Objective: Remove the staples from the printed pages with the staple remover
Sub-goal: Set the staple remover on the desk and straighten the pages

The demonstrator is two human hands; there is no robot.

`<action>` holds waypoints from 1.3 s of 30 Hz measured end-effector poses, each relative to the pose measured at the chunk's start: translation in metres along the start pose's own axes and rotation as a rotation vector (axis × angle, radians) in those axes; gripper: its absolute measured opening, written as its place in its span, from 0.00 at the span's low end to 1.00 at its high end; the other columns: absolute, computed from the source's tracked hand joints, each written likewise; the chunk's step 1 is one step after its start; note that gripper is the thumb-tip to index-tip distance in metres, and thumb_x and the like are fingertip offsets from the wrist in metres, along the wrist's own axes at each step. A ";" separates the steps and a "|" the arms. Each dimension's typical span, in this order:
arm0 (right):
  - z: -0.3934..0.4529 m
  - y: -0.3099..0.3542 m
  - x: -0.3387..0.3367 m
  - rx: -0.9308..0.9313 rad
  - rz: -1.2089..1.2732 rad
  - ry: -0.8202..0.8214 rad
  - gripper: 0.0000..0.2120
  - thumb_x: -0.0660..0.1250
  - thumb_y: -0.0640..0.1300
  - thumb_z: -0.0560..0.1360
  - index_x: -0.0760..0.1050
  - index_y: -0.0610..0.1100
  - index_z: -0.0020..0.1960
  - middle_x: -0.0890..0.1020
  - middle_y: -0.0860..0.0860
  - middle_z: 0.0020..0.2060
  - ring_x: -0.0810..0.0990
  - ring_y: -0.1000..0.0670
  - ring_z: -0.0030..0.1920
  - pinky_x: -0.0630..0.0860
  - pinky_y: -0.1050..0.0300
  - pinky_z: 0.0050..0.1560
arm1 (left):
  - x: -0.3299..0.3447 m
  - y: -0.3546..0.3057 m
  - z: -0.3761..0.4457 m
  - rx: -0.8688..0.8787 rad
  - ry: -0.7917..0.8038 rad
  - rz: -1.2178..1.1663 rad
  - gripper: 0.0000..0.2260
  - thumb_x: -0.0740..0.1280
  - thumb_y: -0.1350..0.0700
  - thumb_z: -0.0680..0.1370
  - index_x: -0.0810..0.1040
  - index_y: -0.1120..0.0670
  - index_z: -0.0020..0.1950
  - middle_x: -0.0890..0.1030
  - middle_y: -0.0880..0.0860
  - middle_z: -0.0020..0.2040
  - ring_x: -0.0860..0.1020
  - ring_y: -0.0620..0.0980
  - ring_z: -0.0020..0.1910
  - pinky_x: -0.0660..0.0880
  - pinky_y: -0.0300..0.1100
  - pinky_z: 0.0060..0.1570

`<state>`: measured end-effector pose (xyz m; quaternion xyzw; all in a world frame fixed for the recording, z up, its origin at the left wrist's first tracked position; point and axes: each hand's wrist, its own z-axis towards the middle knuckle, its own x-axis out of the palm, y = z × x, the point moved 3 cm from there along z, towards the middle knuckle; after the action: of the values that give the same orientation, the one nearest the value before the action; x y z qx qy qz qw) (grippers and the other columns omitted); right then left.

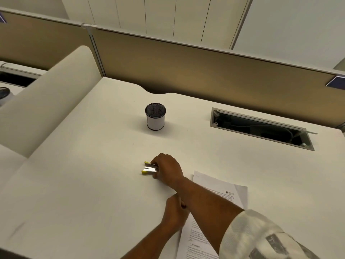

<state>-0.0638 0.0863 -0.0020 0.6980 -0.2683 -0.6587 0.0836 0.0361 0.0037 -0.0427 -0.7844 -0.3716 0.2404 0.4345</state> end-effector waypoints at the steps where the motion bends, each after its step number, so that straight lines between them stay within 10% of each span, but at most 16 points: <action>1: -0.001 -0.003 0.001 0.011 0.009 0.004 0.19 0.77 0.45 0.69 0.80 0.49 0.59 0.80 0.50 0.53 0.78 0.45 0.54 0.75 0.51 0.50 | -0.001 -0.001 0.000 0.016 0.004 0.033 0.11 0.68 0.65 0.80 0.75 0.54 0.38 0.79 0.51 0.34 0.77 0.49 0.36 0.77 0.33 0.38; 6: -0.016 -0.011 -0.014 0.026 0.146 -0.059 0.28 0.80 0.53 0.67 0.77 0.51 0.65 0.78 0.52 0.58 0.78 0.50 0.55 0.77 0.53 0.53 | -0.003 -0.010 -0.002 0.126 0.013 0.281 0.08 0.75 0.60 0.76 0.77 0.50 0.42 0.82 0.44 0.36 0.80 0.43 0.36 0.77 0.28 0.39; 11: -0.086 -0.064 -0.064 0.190 0.322 -0.465 0.16 0.77 0.53 0.73 0.80 0.53 0.59 0.80 0.57 0.52 0.81 0.58 0.44 0.78 0.64 0.44 | -0.001 -0.022 -0.004 0.107 0.043 0.356 0.12 0.73 0.61 0.76 0.80 0.50 0.57 0.84 0.46 0.51 0.83 0.43 0.49 0.80 0.36 0.52; 17: -0.202 -0.149 -0.072 0.518 0.200 -0.594 0.11 0.75 0.46 0.75 0.81 0.50 0.57 0.81 0.54 0.53 0.82 0.51 0.52 0.76 0.58 0.51 | 0.010 -0.031 -0.009 0.049 -0.018 0.299 0.08 0.74 0.57 0.77 0.78 0.50 0.53 0.83 0.47 0.48 0.83 0.47 0.48 0.82 0.44 0.53; 26: -0.280 -0.184 -0.054 0.830 0.491 -0.627 0.34 0.77 0.45 0.74 0.66 0.43 0.75 0.74 0.46 0.67 0.77 0.46 0.64 0.78 0.47 0.64 | 0.041 -0.029 -0.013 0.103 0.035 0.321 0.03 0.61 0.58 0.84 0.72 0.51 0.57 0.81 0.52 0.53 0.80 0.47 0.48 0.75 0.36 0.40; 34: -0.319 -0.200 -0.070 0.735 1.166 -0.499 0.14 0.72 0.40 0.79 0.78 0.43 0.63 0.87 0.48 0.55 0.88 0.46 0.53 0.84 0.43 0.57 | 0.077 -0.066 -0.027 0.168 0.088 0.100 0.06 0.59 0.57 0.85 0.71 0.49 0.61 0.84 0.52 0.54 0.84 0.50 0.49 0.81 0.44 0.45; 39: -0.334 -0.204 -0.121 0.563 1.111 -0.830 0.07 0.72 0.41 0.78 0.82 0.47 0.56 0.89 0.49 0.50 0.88 0.48 0.50 0.84 0.56 0.48 | 0.109 -0.112 -0.050 0.454 0.123 -0.030 0.08 0.63 0.56 0.84 0.70 0.43 0.58 0.85 0.51 0.54 0.85 0.48 0.51 0.83 0.44 0.48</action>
<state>0.3135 0.2380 0.0470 0.1488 -0.7493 -0.6351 0.1139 0.0956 0.1041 0.0735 -0.6743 -0.2923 0.2631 0.6250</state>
